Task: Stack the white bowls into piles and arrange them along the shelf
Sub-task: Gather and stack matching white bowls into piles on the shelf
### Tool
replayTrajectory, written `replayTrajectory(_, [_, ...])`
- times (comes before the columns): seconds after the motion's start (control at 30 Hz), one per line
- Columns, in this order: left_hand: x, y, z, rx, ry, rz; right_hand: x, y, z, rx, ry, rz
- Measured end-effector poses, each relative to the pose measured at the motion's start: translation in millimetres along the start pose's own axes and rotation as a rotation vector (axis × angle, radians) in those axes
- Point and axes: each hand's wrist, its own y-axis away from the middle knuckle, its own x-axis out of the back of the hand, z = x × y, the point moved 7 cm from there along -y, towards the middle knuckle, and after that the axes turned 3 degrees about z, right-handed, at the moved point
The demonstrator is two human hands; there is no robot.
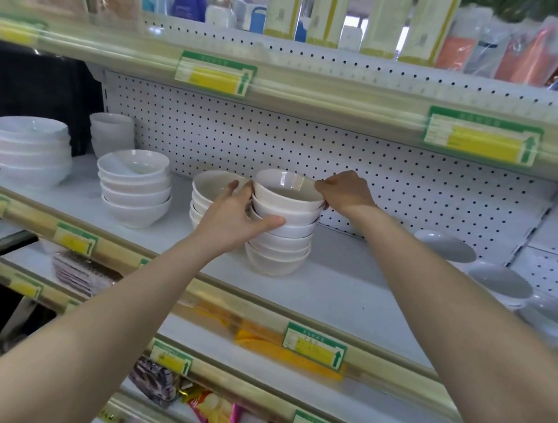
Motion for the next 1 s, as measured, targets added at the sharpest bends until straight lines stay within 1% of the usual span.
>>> replayTrajectory(0.2, [3.6, 1.4, 6.4, -0.019, -0.029, -0.017, 4.1, 1.8, -0.1, -0.02, -0.018, 0.035])
replayTrajectory(0.43, [20.2, 8.8, 29.4, -0.085, -0.028, 0.068, 11.0, 1.3, 0.8, -0.016, 0.02, 0.134])
replayTrajectory(0.5, [25.5, 10.2, 36.3, -0.125, -0.028, 0.093, 16.9, 8.1, 0.0, 0.027, 0.097, 0.186])
replayTrajectory(0.57, [28.0, 9.8, 42.1, -0.155, -0.042, 0.113, 23.0, 17.7, -2.1, 0.112, 0.245, 0.216])
replayTrajectory(0.63, [28.2, 7.1, 47.4, -0.193, -0.087, 0.138, 30.3, 27.2, -1.0, 0.187, 0.38, 0.245])
replayTrajectory(0.73, [26.0, 6.0, 64.5, -0.283, -0.156, 0.173, 45.2, 38.8, 6.9, 0.259, 0.508, 0.284])
replayTrajectory(0.87, [11.1, 9.6, 100.9, -0.415, -0.214, 0.192, 71.4, 61.6, 26.0, 0.309, 0.6, 0.342])
replayTrajectory(1.0, [-20.3, 12.2, 137.8, -0.519, -0.233, 0.144, 100.7, 92.6, 54.3, 0.324, 0.672, 0.413])
